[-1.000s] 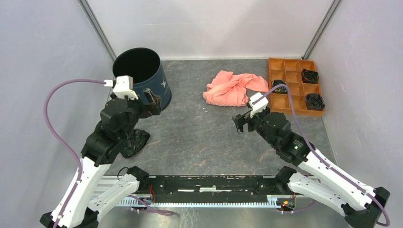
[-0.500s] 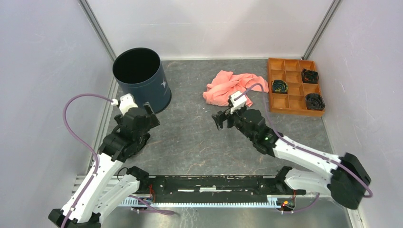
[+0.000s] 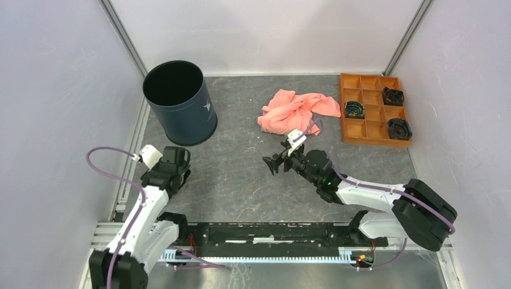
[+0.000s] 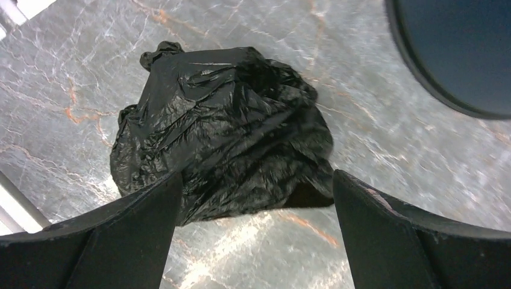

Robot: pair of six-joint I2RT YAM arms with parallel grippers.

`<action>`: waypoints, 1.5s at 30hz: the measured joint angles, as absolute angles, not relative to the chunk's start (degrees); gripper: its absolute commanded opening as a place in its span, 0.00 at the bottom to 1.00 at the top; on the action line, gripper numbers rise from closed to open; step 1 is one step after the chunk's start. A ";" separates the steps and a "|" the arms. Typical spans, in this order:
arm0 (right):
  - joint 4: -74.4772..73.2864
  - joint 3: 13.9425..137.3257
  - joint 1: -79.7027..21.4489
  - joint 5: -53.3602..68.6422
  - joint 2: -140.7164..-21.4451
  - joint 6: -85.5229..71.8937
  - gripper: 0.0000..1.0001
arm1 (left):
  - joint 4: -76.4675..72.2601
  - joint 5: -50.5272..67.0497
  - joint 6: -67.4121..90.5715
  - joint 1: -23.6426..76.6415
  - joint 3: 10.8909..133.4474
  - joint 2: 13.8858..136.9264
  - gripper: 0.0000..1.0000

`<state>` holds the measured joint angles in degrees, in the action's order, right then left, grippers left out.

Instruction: Put the trash bags into the trash bin

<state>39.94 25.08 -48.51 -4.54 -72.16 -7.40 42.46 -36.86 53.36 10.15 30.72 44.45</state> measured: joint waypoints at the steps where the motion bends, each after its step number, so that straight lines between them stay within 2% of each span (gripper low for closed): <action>1: 40.71 24.49 -48.56 -4.54 -72.14 -7.09 0.98 | 40.97 -36.64 53.60 8.54 29.89 46.44 1.00; 2: 41.52 23.88 -48.56 -4.56 -72.07 -6.74 0.98 | 39.70 -36.29 53.82 7.53 29.56 48.18 0.99; 3: 42.15 23.42 -48.56 -4.58 -72.05 -6.44 0.98 | 38.37 -35.75 54.17 6.59 29.50 50.54 0.92; 6: 43.29 22.92 -48.56 -4.78 -72.05 -5.89 0.98 | 34.70 -33.87 54.74 4.93 29.50 56.05 0.61; 8: 43.81 22.90 -48.56 -4.95 -72.05 -5.69 0.98 | 33.36 -31.92 55.20 4.62 29.50 57.67 0.36; 9: 44.14 22.90 -48.56 -4.99 -72.05 -5.67 0.98 | 32.86 -30.81 55.40 4.60 29.47 57.69 0.28; 11: 44.62 22.90 -48.56 -4.97 -72.14 -5.67 0.98 | 31.51 -28.14 55.16 4.58 29.28 56.53 0.16; 12: 44.95 22.90 -48.56 -4.97 -72.27 -5.67 0.98 | 30.96 -26.76 55.00 4.58 29.10 55.68 0.13; 17: 45.82 22.90 -48.56 -4.93 -73.89 -5.69 0.98 | 27.57 -13.02 52.75 4.56 28.51 51.68 0.06; 25: 44.66 22.90 -48.60 -4.58 -73.32 -6.17 0.98 | 14.11 17.04 54.39 7.70 27.31 51.44 0.08; 29: 41.60 22.90 -48.62 -0.32 -68.93 -7.46 0.94 | 8.69 24.40 56.55 12.71 27.81 51.11 0.09; 35: 40.60 21.65 -52.60 7.18 -62.00 -9.06 0.92 | 3.31 29.08 59.68 20.53 28.60 51.53 0.09; 41: 37.98 19.51 -58.19 4.60 -61.87 -9.28 0.73 | -2.13 31.70 62.89 22.76 27.92 52.62 0.09; 45: 38.76 18.76 -59.81 0.86 -63.09 -9.85 0.43 | -2.96 32.27 63.64 22.92 27.68 52.49 0.09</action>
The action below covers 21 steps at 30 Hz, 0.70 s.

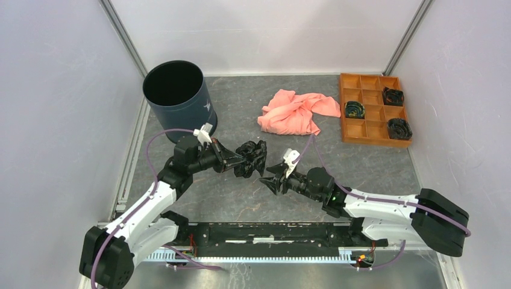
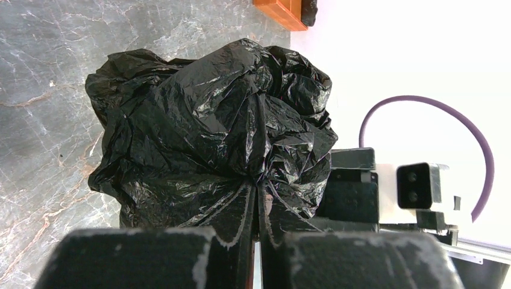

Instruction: Put the trash bags into the trash bin

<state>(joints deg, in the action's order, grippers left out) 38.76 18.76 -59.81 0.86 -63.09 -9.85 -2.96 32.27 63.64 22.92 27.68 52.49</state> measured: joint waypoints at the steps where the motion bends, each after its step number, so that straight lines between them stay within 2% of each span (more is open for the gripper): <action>1: 39.11 18.76 -60.03 -0.43 -63.66 -10.17 0.37 | -2.90 32.34 63.64 22.92 27.68 52.27 0.09; 4: 39.31 18.76 -60.23 -4.05 -64.49 -10.96 0.36 | -1.98 32.34 63.59 22.92 27.68 51.37 0.10; 8: 42.72 18.70 -60.23 -5.13 -65.08 -11.09 0.60 | -0.86 32.36 63.59 22.92 27.68 50.50 0.10; 15: 47.03 18.92 -60.23 0.14 -70.35 -11.38 0.66 | -0.01 33.32 63.57 22.92 27.68 50.74 0.10; 16: 47.16 18.92 -60.23 0.30 -70.78 -11.53 0.63 | 0.01 33.41 63.57 22.92 27.68 50.74 0.10; 17: 47.35 18.92 -60.23 0.27 -71.05 -11.64 0.55 | -0.03 33.58 63.57 22.92 27.68 50.74 0.10; 19: 48.14 18.92 -60.27 -0.16 -71.18 -11.79 0.29 | -0.16 34.04 63.57 22.92 27.68 50.74 0.12; 21: 48.88 19.11 -60.27 -1.19 -71.18 -11.99 0.07 | -0.21 34.72 63.57 22.92 27.68 50.68 0.19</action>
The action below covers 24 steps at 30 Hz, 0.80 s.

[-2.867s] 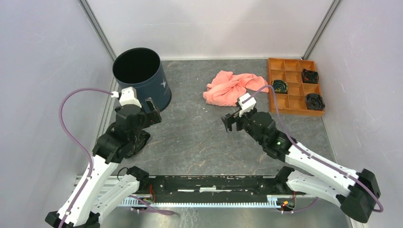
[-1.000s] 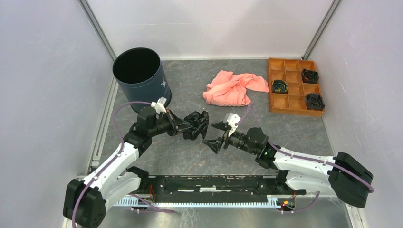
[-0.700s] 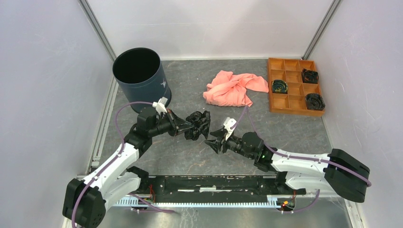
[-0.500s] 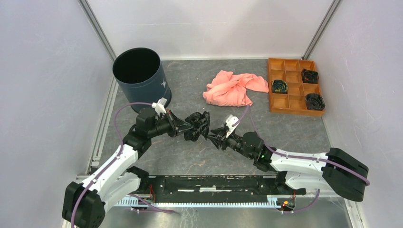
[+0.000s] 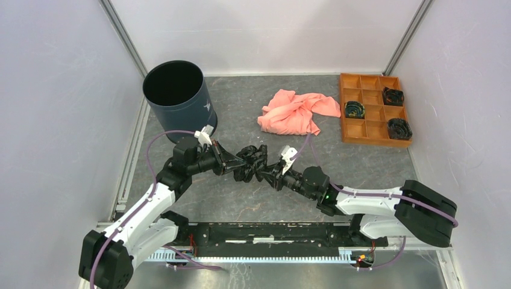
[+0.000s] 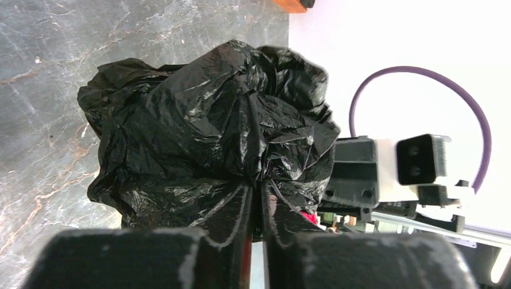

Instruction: Put the trash bags into the trash bin

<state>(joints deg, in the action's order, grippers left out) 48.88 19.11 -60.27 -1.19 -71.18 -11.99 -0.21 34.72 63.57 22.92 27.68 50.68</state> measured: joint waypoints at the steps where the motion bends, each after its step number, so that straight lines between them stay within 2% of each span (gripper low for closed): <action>1: 48.71 19.51 -60.27 -2.04 -71.18 -12.40 0.00 | -0.10 34.94 63.53 22.92 27.68 50.61 0.24; 4: 46.59 21.21 -60.10 -4.14 -70.87 -14.02 0.00 | 3.01 34.72 61.47 22.92 28.84 50.54 0.44; 5: 44.64 22.15 -59.77 -4.40 -70.54 -15.07 0.00 | 5.34 34.30 60.25 22.92 29.93 50.54 0.53; 8: 34.72 25.67 -56.51 0.38 -68.88 -19.20 0.00 | 12.43 31.11 55.05 22.98 34.46 50.54 0.75; 13: 19.22 28.38 -46.87 18.39 -66.98 -24.45 0.00 | 20.99 23.53 47.81 22.96 40.86 48.66 0.95; 15: 14.06 28.23 -43.20 26.39 -66.98 -25.80 0.00 | 21.06 23.16 46.70 22.96 40.86 47.68 0.99; 20: 11.55 27.44 -37.17 40.93 -66.02 -31.94 0.00 | 10.37 31.73 48.03 24.16 34.65 48.18 1.00; 24: 14.39 27.68 -34.65 46.98 -65.45 -36.75 0.00 | 6.20 32.97 48.84 32.05 30.94 49.39 1.00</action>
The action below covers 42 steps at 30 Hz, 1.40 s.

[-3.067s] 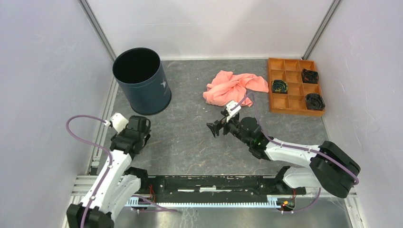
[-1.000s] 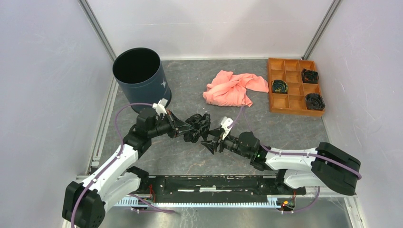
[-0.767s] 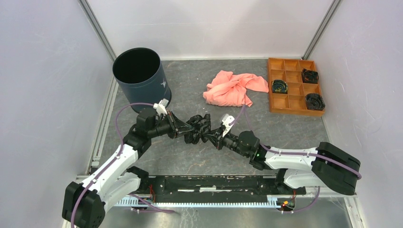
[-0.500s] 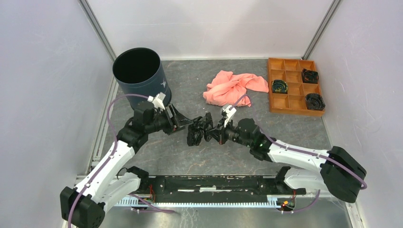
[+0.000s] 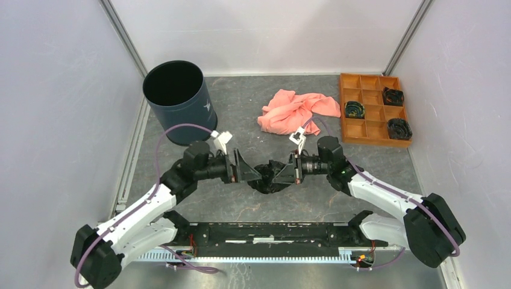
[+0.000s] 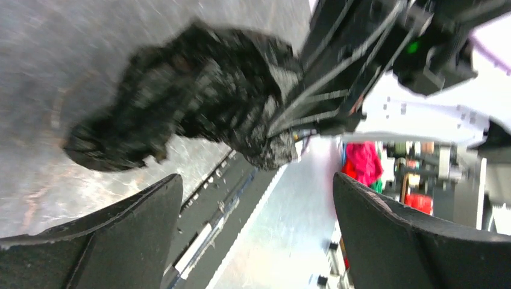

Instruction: Put the trash bags into the trash bin

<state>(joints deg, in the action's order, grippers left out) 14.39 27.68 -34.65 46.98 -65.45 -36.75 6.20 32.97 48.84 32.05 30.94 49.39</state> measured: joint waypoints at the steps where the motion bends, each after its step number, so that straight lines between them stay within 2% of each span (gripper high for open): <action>1: 14.85 27.99 -34.17 48.16 -65.45 -37.52 0.00 | 5.45 32.47 48.84 34.96 30.81 49.80 1.00; 5: 15.73 29.23 -33.04 50.85 -64.77 -38.22 0.00 | 5.04 28.62 48.77 40.64 30.92 53.12 0.92; 8: 14.48 29.71 -32.73 52.14 -62.39 -36.84 0.00 | 7.29 23.22 48.80 40.97 30.85 55.79 0.99; 11: 12.51 29.71 -32.73 53.43 -59.55 -34.87 0.00 | 6.76 19.55 48.97 40.95 30.20 56.99 1.00; 13: 11.60 29.61 -32.73 54.17 -57.67 -33.61 0.00 | 3.31 19.66 50.78 40.69 28.88 57.78 1.00; 16: 10.31 28.99 -32.73 54.50 -55.02 -31.03 0.00 | -11.70 22.85 57.71 39.77 23.16 60.99 0.98; 20: 9.21 27.73 -32.73 54.65 -53.56 -28.69 0.00 | -26.00 27.66 65.49 39.48 19.05 69.23 0.65; 26: 7.51 27.05 -32.73 54.72 -53.39 -26.68 0.00 | -35.68 30.63 69.89 40.01 19.73 73.41 0.05; 30: -1.74 29.80 -32.77 48.21 -53.19 -21.76 0.05 | -24.97 27.22 66.22 40.01 24.08 69.60 0.02; 33: -11.38 34.35 -32.80 33.58 -53.08 -17.39 0.14 | -10.04 19.38 59.64 40.01 29.47 62.33 0.02; 37: -18.55 35.42 -32.56 17.78 -51.09 -13.50 0.33 | 4.45 10.24 51.64 39.99 35.05 52.80 0.02; 42: -22.37 34.79 -32.51 9.98 -48.36 -10.92 0.50 | 14.94 5.30 44.40 40.01 38.48 46.87 0.02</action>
<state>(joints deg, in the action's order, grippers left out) -22.37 34.79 -32.51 9.98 -48.36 -10.92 14.94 5.30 44.40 40.01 38.48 46.87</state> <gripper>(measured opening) 0.411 0.029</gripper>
